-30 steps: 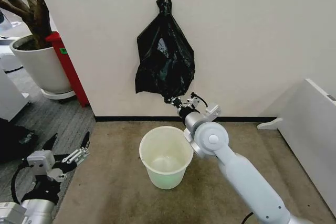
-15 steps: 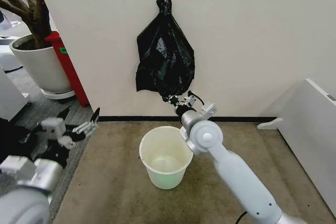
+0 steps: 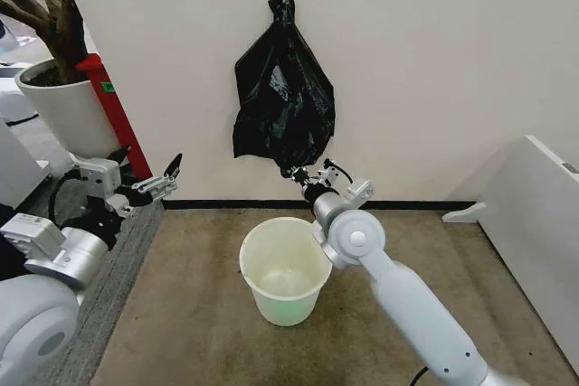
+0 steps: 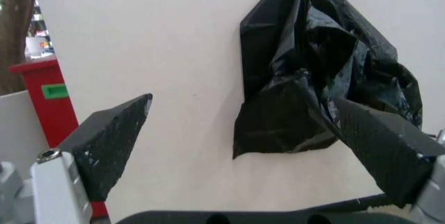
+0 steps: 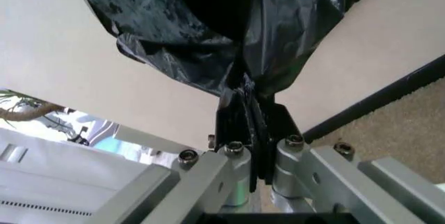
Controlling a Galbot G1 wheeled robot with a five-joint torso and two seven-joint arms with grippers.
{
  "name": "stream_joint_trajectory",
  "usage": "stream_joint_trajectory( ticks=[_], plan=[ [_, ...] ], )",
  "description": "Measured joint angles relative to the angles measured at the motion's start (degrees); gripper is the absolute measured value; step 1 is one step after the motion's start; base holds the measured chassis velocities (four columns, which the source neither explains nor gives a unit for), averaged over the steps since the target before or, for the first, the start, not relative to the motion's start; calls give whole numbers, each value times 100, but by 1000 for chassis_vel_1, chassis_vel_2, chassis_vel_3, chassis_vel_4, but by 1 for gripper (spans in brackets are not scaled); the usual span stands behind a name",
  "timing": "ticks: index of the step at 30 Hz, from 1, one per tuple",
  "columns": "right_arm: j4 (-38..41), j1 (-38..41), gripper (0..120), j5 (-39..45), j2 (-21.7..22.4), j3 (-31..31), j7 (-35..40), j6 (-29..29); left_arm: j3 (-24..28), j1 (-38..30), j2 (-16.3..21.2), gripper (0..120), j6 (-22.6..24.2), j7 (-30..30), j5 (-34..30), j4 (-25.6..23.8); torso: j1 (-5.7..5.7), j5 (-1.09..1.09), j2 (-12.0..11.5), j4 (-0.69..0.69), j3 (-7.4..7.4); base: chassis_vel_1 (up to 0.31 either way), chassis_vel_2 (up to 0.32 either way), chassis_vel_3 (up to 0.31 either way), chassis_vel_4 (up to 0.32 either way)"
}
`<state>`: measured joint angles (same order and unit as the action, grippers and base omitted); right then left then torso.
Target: Place the garbage bag over the trash bin.
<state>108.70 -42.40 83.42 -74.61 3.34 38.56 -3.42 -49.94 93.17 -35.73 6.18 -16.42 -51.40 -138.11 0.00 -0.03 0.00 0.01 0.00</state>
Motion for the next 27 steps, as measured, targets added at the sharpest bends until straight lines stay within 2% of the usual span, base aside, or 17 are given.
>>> stream_joint_trajectory(
  ticks=[8,12,15,21,26,27],
  plan=[
    [-18,-3,0,-38,-1,15,-43,-8,189,-390,273,100,26,29,-126,231,0,2,0,-1,0,0,0,0,0],
    [-47,-3,0,-83,-5,11,-70,-8,435,-1061,634,100,62,128,-311,603,0,3,0,-2,0,0,0,0,0],
    [-78,2,0,-115,-24,5,-88,-9,598,-1310,741,100,67,158,-365,741,0,3,0,-1,0,0,0,0,0],
    [-139,36,0,-154,-73,-7,-103,-9,1194,-1908,823,100,121,156,-467,942,0,3,0,-1,0,0,0,0,0],
    [-168,60,0,-171,-56,-26,-132,-9,2123,-2666,769,100,217,51,-508,1145,0,2,0,1,0,0,0,0,0],
    [-179,62,0,-176,-43,-32,-144,-9,2505,-3077,713,100,253,13,-508,1238,0,3,0,-1,0,0,0,0,0]
  ],
)
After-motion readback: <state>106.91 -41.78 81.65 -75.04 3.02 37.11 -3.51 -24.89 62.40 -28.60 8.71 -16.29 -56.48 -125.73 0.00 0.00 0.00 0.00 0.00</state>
